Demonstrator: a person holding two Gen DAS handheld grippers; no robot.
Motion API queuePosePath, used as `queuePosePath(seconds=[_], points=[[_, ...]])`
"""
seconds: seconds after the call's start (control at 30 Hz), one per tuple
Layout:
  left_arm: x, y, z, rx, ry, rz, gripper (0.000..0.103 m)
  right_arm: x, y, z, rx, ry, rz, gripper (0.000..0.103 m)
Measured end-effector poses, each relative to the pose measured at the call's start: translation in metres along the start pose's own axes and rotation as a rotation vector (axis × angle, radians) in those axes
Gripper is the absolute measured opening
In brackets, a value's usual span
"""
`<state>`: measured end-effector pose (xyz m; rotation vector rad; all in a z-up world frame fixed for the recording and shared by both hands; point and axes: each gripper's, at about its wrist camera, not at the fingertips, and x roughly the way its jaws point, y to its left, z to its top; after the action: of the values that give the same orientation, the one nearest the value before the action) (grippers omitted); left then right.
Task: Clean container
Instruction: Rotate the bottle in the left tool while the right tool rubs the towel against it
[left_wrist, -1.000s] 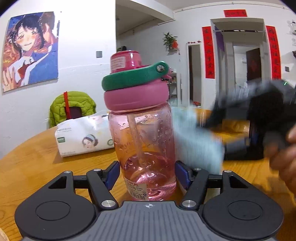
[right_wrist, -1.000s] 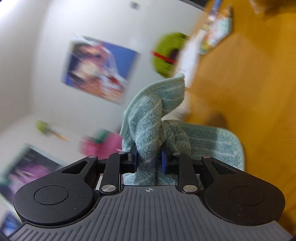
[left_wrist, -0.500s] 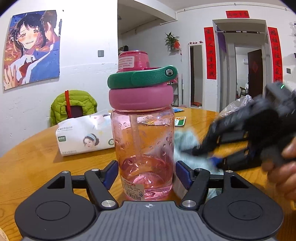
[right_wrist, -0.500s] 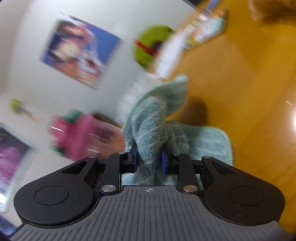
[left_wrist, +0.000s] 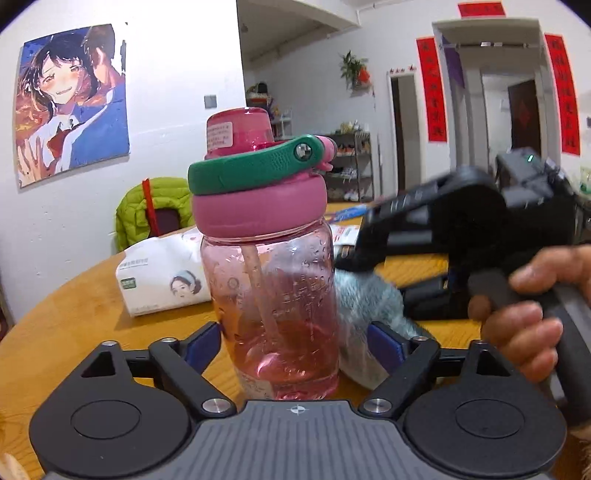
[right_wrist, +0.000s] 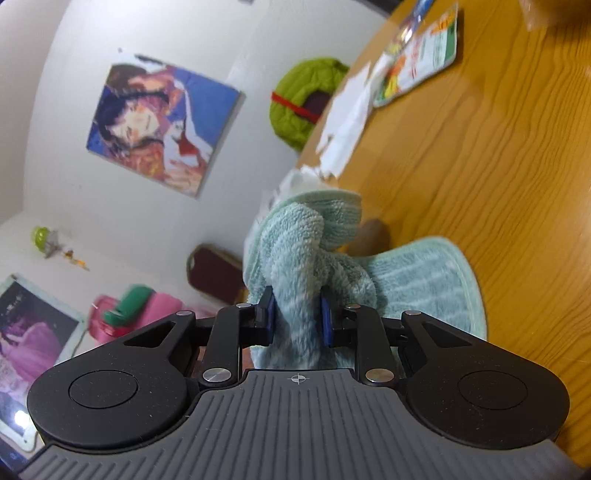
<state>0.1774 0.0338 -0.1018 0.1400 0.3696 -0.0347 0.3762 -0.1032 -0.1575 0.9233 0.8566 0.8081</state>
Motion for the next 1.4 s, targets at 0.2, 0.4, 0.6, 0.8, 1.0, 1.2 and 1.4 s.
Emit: queuePosePath(seconds=[0.2, 0.4, 0.6, 0.8, 1.0, 1.2, 1.4], points=[[0.000, 0.019, 0.000, -0.067, -0.036, -0.127, 0.085, -0.015, 0.011, -0.012, -0.061, 0.050, -0.077, 0.025], [-0.004, 0.015, -0.002, -0.057, -0.042, -0.126, 0.086, -0.026, 0.010, -0.018, -0.087, 0.041, -0.117, 0.025], [-0.004, 0.018, -0.006, -0.076, -0.035, -0.099, 0.086, -0.019, 0.000, -0.022, -0.150, 0.032, -0.174, 0.027], [-0.008, 0.016, -0.007, -0.064, -0.052, -0.106, 0.086, -0.021, 0.007, -0.028, -0.226, 0.007, -0.202, 0.030], [-0.010, 0.016, -0.006, -0.059, -0.062, -0.104, 0.086, -0.023, 0.003, -0.025, -0.199, 0.027, -0.198, 0.030], [-0.008, 0.019, -0.007, -0.073, -0.045, -0.098, 0.087, -0.025, 0.009, -0.031, -0.213, -0.001, -0.219, 0.026], [0.001, 0.022, -0.008, -0.089, 0.000, -0.132, 0.072, -0.053, 0.017, -0.027, -0.187, -0.146, -0.163, 0.021]])
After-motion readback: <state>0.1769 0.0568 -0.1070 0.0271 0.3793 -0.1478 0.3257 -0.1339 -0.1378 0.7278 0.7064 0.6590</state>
